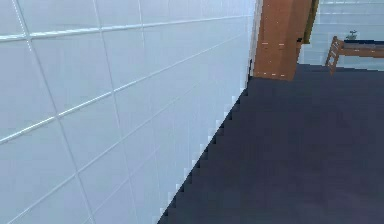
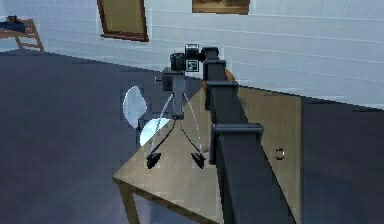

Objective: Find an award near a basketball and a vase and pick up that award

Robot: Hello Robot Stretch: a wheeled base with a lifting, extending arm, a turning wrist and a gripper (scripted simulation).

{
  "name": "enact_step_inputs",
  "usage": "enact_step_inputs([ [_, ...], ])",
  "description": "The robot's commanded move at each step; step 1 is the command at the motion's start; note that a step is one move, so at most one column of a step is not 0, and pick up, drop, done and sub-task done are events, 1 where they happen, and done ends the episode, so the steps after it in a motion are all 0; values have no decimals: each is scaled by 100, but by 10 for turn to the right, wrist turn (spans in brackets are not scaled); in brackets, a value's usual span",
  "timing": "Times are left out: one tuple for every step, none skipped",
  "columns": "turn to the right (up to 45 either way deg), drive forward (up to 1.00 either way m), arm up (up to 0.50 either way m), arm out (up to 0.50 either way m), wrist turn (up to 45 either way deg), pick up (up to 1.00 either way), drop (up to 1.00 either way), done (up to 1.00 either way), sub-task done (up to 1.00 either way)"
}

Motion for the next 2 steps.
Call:
enact_step_inputs([
  [0, 0, 0, 0, 450, 0, 0, 0, 0],
  [0, 0, 0, 0, 450, 0, 0, 0, 0],
])
